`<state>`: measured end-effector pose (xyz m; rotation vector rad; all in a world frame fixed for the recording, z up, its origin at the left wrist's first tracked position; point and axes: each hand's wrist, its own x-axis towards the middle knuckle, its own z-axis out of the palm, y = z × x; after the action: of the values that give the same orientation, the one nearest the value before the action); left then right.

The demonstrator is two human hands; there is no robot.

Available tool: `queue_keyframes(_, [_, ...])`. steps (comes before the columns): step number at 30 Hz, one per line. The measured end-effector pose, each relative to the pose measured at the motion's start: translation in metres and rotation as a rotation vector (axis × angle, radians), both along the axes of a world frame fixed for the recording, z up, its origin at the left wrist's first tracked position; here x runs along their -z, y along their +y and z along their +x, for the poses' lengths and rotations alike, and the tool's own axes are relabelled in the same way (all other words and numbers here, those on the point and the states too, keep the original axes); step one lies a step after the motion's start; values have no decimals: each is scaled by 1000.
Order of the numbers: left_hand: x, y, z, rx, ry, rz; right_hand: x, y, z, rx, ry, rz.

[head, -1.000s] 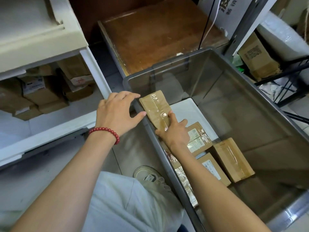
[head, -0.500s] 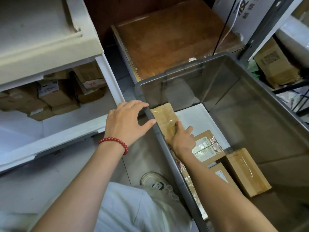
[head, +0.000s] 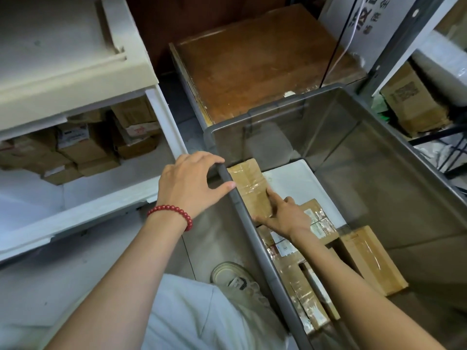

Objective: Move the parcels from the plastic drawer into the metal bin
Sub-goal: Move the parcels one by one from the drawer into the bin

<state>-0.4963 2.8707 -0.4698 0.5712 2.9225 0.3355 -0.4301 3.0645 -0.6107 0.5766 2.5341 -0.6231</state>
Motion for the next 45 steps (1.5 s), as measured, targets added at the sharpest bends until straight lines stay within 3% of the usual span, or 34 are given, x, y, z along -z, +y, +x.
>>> queue_keyframes(8, [6,-36,11,-109,-2,-87,-68,-18,5,133,361,1])
queue_keyframes(18, [-11,-144,42,-309,47,-133,-141,-97,2,-162,707,-23])
queue_keyframes(24, [-2,-205,53,-527,2,-72,-140,-160,-13,-356,702,-91])
queue_keyframes(28, [5,-220,36,-518,59,-68,-125,-188,-37,-422,654,-105])
queue_keyframes(33, [24,-241,3,-477,116,-112,-105,-216,-76,-375,633,-258])
queue_keyframes(37, [44,-248,-32,-454,104,3,-87,-234,-109,-328,607,-361])
queue_keyframes(42, [54,-246,-77,-533,78,-1,-66,-256,-164,-321,512,-423])
queue_keyframes(45, [54,-245,-99,-628,61,125,-61,-267,-193,-284,526,-468])
